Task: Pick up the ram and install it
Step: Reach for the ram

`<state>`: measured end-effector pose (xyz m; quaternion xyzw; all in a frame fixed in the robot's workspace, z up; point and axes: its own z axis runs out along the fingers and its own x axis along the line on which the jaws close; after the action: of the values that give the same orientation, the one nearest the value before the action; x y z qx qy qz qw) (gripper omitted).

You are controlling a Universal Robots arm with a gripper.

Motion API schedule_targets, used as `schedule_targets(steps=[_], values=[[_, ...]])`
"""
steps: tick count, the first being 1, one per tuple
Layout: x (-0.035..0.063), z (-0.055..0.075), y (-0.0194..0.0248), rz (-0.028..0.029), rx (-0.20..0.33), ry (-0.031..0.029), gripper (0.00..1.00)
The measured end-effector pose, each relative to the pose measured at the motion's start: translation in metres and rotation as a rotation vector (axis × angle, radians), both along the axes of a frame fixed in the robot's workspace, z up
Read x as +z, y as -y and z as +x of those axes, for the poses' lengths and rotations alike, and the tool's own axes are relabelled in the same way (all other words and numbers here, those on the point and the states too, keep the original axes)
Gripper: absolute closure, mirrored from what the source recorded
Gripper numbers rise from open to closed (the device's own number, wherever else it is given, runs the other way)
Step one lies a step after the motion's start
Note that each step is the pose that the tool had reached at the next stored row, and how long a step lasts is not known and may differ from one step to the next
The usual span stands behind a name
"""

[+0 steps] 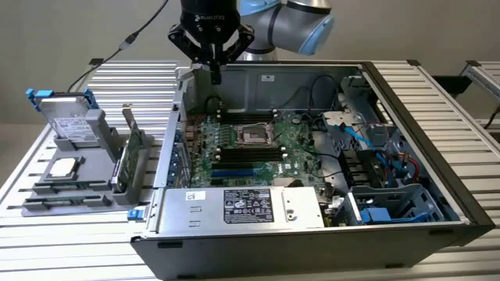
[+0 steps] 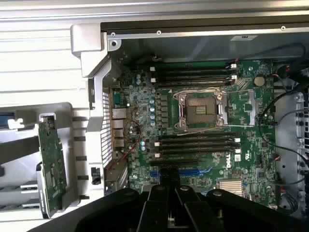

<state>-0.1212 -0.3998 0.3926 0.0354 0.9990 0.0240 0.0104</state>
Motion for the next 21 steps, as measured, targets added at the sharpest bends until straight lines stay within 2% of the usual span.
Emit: schedule_targets(steps=[9, 17, 21], values=[[0.0, -0.001, 0.0002, -0.0001, 0.0, -0.0002, 0.9], [-0.0025, -0.037, 0.0001, 0.0, 0.0, -0.0031, 0.9], [-0.0046, -0.055, 0.0001, -0.0001, 0.0, -0.0068, 0.9]])
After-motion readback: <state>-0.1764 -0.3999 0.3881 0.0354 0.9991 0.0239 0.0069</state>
